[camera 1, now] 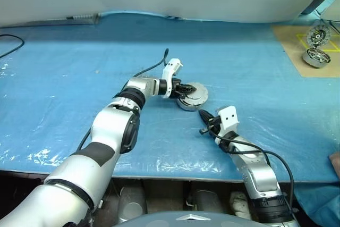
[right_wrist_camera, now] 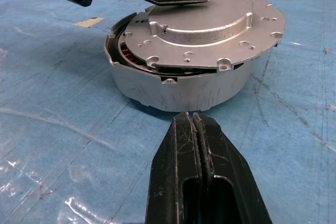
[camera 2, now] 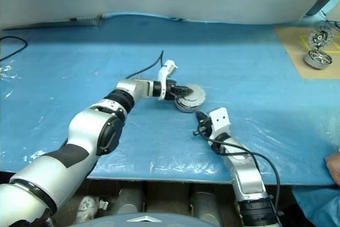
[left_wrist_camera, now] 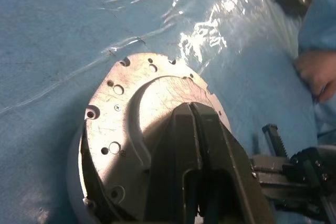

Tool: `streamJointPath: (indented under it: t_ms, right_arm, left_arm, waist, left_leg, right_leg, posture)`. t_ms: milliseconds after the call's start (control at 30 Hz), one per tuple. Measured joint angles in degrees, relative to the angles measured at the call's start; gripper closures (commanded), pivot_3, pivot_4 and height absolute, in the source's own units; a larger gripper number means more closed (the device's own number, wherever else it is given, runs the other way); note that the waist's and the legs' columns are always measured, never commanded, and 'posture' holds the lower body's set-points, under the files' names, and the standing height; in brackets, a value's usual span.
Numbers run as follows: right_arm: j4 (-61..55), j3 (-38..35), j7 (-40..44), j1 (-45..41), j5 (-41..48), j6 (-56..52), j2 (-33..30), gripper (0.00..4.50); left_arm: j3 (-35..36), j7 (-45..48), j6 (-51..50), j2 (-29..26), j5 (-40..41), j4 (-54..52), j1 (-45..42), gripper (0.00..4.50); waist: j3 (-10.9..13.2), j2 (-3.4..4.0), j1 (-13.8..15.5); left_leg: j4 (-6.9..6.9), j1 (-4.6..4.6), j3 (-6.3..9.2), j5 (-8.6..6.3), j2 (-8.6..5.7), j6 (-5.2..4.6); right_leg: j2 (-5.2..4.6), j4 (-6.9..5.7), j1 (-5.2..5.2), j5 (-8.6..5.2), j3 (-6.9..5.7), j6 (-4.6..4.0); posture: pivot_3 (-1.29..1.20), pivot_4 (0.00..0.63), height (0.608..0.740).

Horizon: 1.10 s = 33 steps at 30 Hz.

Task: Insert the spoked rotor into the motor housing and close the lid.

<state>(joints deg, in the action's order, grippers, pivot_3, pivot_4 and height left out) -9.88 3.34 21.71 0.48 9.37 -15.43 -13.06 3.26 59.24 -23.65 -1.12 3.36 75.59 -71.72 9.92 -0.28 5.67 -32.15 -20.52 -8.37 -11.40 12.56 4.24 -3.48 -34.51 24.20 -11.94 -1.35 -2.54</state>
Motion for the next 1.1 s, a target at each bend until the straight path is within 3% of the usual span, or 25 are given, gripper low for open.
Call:
streamJointPath:
  t_ms: [233,367,633,733,900,1100]
  right_arm:
    - [-0.3,0.0,-0.5,0.6,0.0,0.0,0.1,4.50]
    - [-0.4,0.0,-0.4,0.6,0.0,0.0,0.2,4.50]
    - [-0.2,0.2,0.7,-0.2,0.0,0.0,0.2,4.50]
    - [0.2,0.3,1.3,-0.6,0.0,0.0,0.2,4.50]
    - [0.3,0.3,2.1,-0.9,0.0,-0.1,-0.1,4.50]
    - [0.4,0.3,2.9,-1.3,0.0,-0.1,-0.3,4.50]
  left_arm:
    - [2.6,4.2,1.7,-2.6,2.0,-0.6,0.1,4.48]
    - [5.7,4.4,5.0,-5.6,4.8,-6.1,2.4,4.48]
    - [5.8,-4.2,16.1,-6.7,6.1,-30.7,25.2,4.48]
    - [4.4,-10.0,19.7,-6.2,5.4,-44.8,35.6,4.48]
    - [1.5,-16.2,18.8,-4.5,5.8,-61.2,49.5,4.48]
    - [-1.5,-19.4,15.1,-4.3,7.0,-69.3,54.6,4.48]
  waist:
    - [0.1,-0.02,-0.1]
    - [0.1,0.00,-0.1]
    - [0.1,-0.02,-0.2]
    - [0.1,-0.01,-0.4]
    - [0.1,-0.01,-0.6]
    - [0.1,0.00,-1.0]
  left_leg:
    - [0.05,0.02,0.00,0.00,-0.05,0.00]
    - [0.25,0.02,-0.01,0.00,-0.06,0.00]
    - [0.45,-0.16,-0.01,0.00,0.07,-0.01]
    - [0.46,-0.14,-0.04,-0.01,0.16,-0.02]
    - [0.48,-0.10,-0.10,-0.01,0.22,-0.02]
    - [0.46,-0.07,-0.14,-0.01,0.22,-0.02]
  right_leg:
    - [-0.04,0.05,-0.02,0.00,-0.01,0.00]
    - [-0.04,0.20,-0.02,0.01,-0.03,-0.01]
    - [0.03,0.47,0.00,0.02,-0.17,-0.02]
    - [0.06,0.52,0.00,0.02,-0.17,-0.04]
    - [0.10,0.53,0.02,0.01,-0.15,-0.05]
    - [0.10,0.53,0.02,0.01,-0.13,-0.04]
  posture:
    - [0.00,0.150,0.740]
    - [0.00,0.150,0.740]
    - [0.00,0.150,0.740]
    - [0.00,0.150,0.740]
    - [0.00,0.150,0.740]
    - [0.00,0.150,0.740]
